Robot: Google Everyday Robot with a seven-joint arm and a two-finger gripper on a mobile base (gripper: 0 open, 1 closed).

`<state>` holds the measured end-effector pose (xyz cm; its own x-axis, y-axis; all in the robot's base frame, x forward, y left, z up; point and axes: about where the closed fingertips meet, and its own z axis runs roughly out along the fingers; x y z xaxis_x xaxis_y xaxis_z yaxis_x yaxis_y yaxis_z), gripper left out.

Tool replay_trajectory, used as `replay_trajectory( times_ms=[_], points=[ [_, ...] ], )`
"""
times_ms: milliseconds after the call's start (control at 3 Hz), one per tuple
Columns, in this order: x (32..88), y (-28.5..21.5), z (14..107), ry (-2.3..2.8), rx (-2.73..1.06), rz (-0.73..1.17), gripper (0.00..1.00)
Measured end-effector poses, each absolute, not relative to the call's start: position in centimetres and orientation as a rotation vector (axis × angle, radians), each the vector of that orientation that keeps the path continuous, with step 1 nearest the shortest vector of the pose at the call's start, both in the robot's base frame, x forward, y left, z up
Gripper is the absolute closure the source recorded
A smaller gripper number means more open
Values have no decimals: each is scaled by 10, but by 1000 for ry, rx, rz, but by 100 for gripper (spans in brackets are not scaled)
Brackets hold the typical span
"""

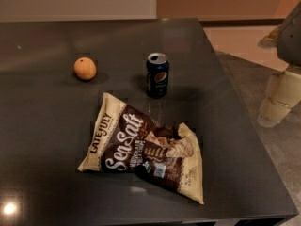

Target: Pick brown chip bag

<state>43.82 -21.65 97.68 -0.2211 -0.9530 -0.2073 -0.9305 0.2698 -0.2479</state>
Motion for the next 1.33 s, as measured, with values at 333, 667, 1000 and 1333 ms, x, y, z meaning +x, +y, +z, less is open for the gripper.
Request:
replay_trajectory(
  times_ms=[333,667,1000,1333],
  points=[
    [438,-216,977,2230,-1723,-101,0],
    [442,-208,977,2227,-1763,-82,0],
    [449,-184,968,2226,-1831,-23,0],
    [453,-159,955,2205,-1893,36,0]
  ],
)
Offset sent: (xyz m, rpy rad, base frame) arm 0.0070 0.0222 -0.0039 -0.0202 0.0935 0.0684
